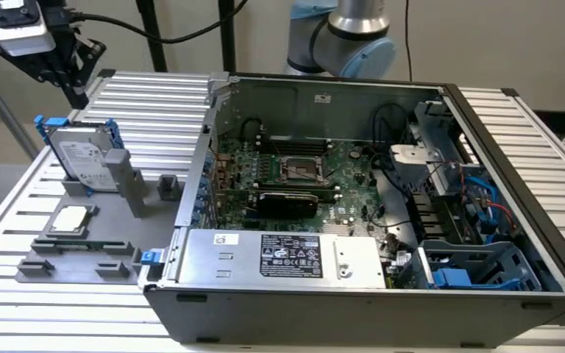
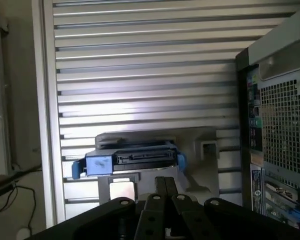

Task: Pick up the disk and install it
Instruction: 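Reach for the disk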

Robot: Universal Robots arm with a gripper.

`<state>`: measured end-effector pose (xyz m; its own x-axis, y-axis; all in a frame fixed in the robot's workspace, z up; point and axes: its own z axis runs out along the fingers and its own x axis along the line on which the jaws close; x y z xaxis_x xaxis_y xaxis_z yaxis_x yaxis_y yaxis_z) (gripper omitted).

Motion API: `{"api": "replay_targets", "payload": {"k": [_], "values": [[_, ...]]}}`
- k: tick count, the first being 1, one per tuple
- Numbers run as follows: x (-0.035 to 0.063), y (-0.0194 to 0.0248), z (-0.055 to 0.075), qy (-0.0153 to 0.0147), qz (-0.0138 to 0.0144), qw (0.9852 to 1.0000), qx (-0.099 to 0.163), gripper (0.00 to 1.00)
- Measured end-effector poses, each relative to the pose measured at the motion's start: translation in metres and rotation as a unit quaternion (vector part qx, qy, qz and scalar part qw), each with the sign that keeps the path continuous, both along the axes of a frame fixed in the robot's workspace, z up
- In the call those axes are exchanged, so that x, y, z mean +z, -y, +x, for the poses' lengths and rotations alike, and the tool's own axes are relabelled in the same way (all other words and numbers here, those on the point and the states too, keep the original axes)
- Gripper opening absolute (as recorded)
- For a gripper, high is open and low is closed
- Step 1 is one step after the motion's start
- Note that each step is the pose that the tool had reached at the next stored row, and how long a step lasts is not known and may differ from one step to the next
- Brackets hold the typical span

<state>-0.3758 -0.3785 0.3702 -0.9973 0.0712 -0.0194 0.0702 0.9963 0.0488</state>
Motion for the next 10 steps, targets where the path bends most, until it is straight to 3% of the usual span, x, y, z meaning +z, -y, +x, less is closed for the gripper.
{"api": "replay_targets", "payload": {"k": [10], "values": [[-0.0027, -0.0108, -0.040, 0.0000, 0.0000, 1.0000, 0.001, 0.00]]}}
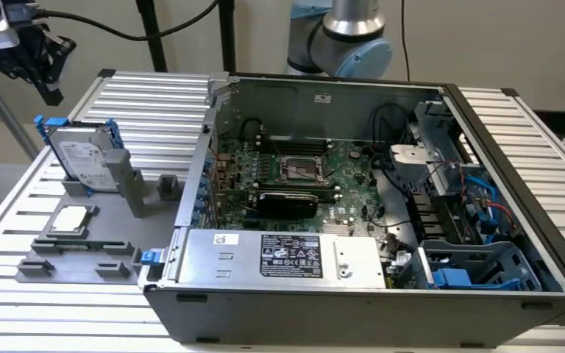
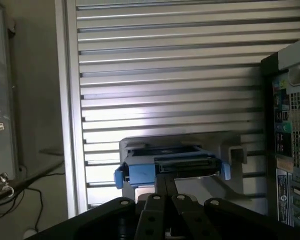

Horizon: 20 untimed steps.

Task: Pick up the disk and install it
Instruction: 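Reach for the disk, then pick up the disk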

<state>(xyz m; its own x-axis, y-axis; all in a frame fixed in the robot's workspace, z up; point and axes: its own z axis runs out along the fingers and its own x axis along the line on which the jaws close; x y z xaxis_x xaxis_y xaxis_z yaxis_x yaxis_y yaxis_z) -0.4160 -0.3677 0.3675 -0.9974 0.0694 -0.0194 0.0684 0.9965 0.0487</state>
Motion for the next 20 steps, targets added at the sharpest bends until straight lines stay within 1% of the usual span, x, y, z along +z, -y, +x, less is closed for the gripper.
{"api": "replay_targets", "payload": {"k": [3, 8, 20], "values": [[-0.0007, -0.0008, -0.0046, 0.0000, 0.0000, 1.0000, 0.004, 0.00], [-0.0024, -0.0008, -0.0067, -0.0003, 0.0002, 0.9999, 0.015, 0.00], [-0.0025, -0.0009, -0.0067, -0.0005, 0.0005, 0.9999, 0.016, 0.00]]}}
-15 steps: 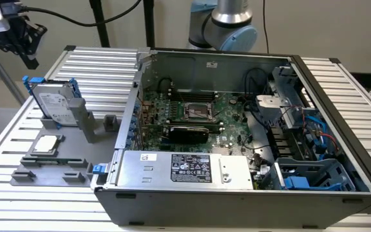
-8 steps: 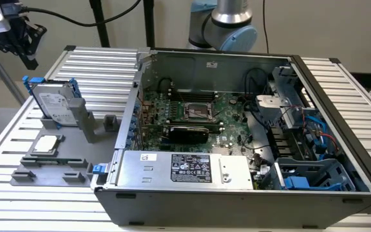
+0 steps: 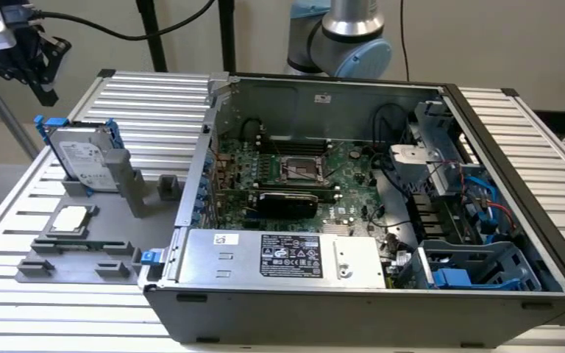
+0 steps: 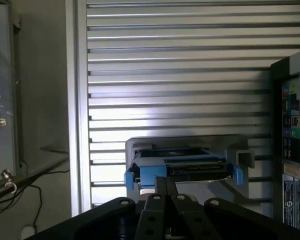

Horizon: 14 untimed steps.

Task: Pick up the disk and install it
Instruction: 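Pick up the disk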

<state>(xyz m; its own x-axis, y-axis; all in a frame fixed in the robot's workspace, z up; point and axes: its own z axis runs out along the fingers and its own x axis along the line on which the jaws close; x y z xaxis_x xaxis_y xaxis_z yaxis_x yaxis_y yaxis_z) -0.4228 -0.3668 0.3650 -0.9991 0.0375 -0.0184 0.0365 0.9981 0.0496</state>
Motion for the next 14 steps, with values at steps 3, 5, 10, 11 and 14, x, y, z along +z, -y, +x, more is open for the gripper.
{"api": "replay_targets", "payload": {"k": [3, 5, 10, 11, 14], "values": [[0.0000, 0.0000, 0.0000, 0.0000, 0.0000, 1.0000, 0.000, 0.00], [-0.0001, 0.0000, 0.0001, 0.0000, 0.0000, 1.0000, 0.001, 0.00], [-0.0003, 0.0000, 0.0001, 0.0000, 0.0000, 0.9991, 0.042, 0.00], [-0.0005, 0.0000, 0.0001, 0.0000, 0.0000, 0.9987, 0.051, 0.00], [-0.0008, 0.0000, 0.0001, -0.0001, 0.0000, 0.9969, 0.078, 0.00]]}}
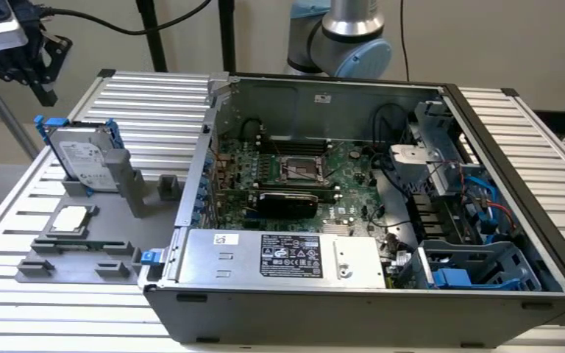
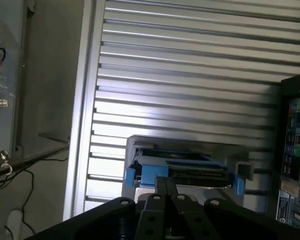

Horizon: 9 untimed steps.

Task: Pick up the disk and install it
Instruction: 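Pick up the disk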

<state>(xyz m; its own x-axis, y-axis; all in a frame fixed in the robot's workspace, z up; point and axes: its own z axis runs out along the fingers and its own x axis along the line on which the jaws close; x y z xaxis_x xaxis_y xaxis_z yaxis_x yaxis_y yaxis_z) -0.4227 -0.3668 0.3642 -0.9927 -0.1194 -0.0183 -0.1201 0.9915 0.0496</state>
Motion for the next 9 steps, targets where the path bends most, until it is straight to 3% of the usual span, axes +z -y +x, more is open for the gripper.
{"api": "replay_targets", "payload": {"k": [4, 9], "values": [[-0.0005, 0.0000, 0.0000, 0.0000, 0.0000, 0.9993, 0.037, 0.00], [-0.0013, 0.0000, 0.0000, -0.0002, 0.0000, 0.9967, 0.081, 0.00]]}}
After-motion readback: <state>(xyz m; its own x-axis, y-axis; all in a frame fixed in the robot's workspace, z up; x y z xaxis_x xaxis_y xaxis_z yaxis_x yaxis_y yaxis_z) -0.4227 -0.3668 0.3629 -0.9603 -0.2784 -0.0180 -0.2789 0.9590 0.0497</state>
